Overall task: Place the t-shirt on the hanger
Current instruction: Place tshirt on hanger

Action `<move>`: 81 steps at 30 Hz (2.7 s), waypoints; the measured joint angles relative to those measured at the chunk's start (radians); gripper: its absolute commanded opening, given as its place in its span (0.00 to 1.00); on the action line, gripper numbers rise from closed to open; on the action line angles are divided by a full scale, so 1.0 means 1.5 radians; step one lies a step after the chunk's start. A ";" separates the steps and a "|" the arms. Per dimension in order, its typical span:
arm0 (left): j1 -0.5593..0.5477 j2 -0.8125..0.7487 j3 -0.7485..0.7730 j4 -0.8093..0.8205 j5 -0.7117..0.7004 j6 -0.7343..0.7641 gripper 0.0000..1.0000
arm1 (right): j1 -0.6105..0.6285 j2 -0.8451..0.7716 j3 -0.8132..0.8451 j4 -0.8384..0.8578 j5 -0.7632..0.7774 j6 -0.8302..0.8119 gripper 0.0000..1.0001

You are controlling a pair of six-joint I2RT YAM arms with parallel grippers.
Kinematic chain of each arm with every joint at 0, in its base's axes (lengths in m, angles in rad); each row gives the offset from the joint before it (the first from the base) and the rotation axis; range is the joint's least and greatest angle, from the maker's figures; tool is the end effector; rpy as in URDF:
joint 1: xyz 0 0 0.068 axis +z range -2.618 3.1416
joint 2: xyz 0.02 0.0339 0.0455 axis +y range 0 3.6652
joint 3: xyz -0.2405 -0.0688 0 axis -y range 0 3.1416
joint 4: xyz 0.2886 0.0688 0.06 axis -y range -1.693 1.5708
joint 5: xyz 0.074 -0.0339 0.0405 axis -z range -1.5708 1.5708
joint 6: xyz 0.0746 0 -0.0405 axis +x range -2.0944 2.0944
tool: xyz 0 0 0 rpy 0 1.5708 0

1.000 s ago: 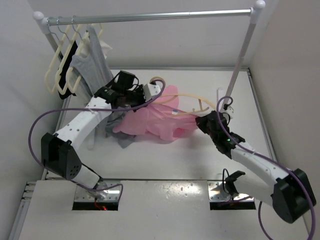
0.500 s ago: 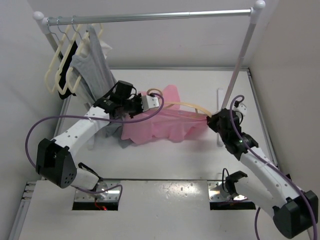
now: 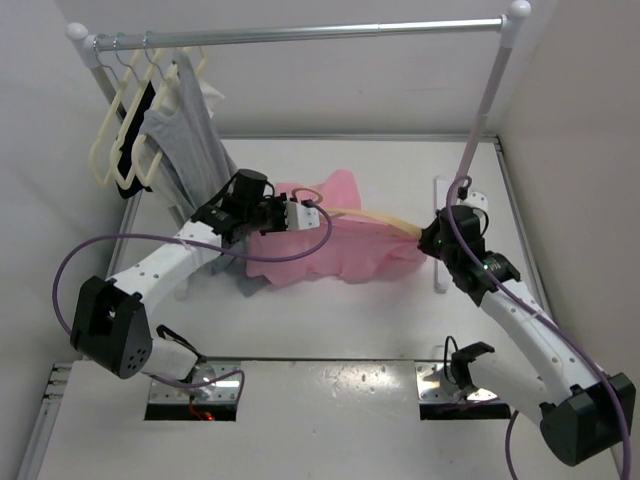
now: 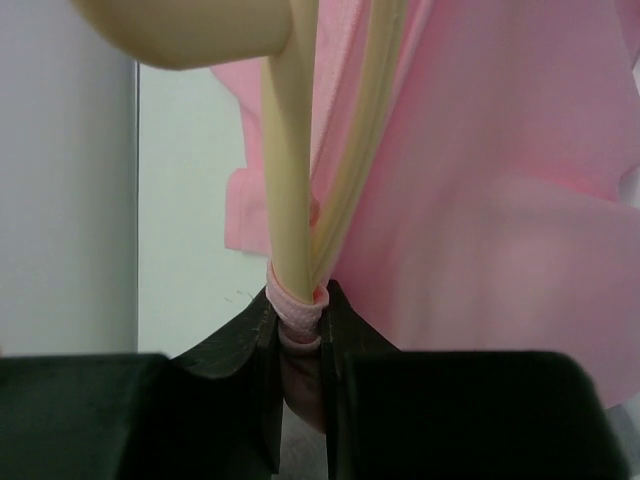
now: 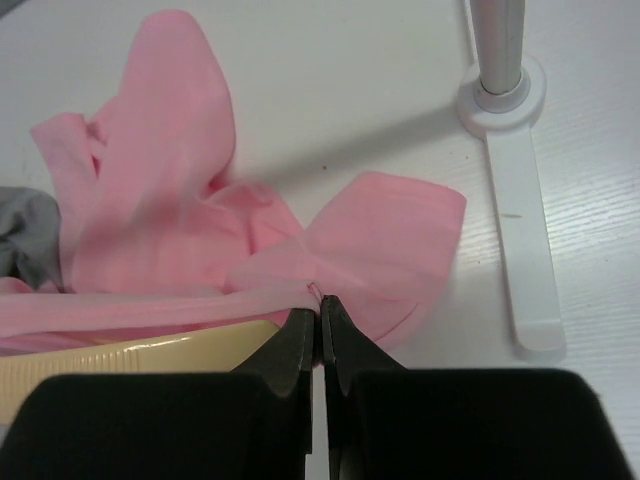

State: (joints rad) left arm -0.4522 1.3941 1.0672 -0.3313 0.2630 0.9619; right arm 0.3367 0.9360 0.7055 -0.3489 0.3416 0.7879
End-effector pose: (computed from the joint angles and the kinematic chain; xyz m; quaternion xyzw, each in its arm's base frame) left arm 0.3386 -0.1860 0.2251 0.6220 0.6391 -0.0038 0.4524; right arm 0.2846 0.0731 0.2206 0.2727 0.8268 0.1234 0.4763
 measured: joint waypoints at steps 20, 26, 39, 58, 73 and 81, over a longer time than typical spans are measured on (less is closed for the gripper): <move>-0.003 0.015 -0.009 0.067 -0.028 0.019 0.00 | -0.042 0.011 0.065 -0.052 -0.095 -0.198 0.00; -0.002 0.082 0.099 -0.010 -0.042 -0.031 0.00 | -0.059 0.083 0.122 -0.086 -0.129 -0.303 0.00; -0.002 0.103 0.113 -0.041 -0.046 -0.057 0.00 | -0.066 0.081 0.120 -0.107 -0.147 -0.320 0.00; -0.002 0.122 0.082 0.034 -0.097 -0.047 0.00 | -0.085 0.124 0.199 -0.186 -0.216 -0.337 0.00; -0.001 0.208 0.234 -0.092 -0.090 -0.145 0.00 | -0.101 0.064 0.182 -0.177 -0.243 -0.374 0.00; -0.001 0.204 0.165 -0.025 -0.127 -0.136 0.00 | -0.101 0.052 0.181 -0.178 -0.330 -0.432 0.00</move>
State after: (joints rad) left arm -0.4538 1.6997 1.3140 -0.3683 0.0723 0.7582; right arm 0.1844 1.0145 0.9775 -0.6155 -0.1535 0.1406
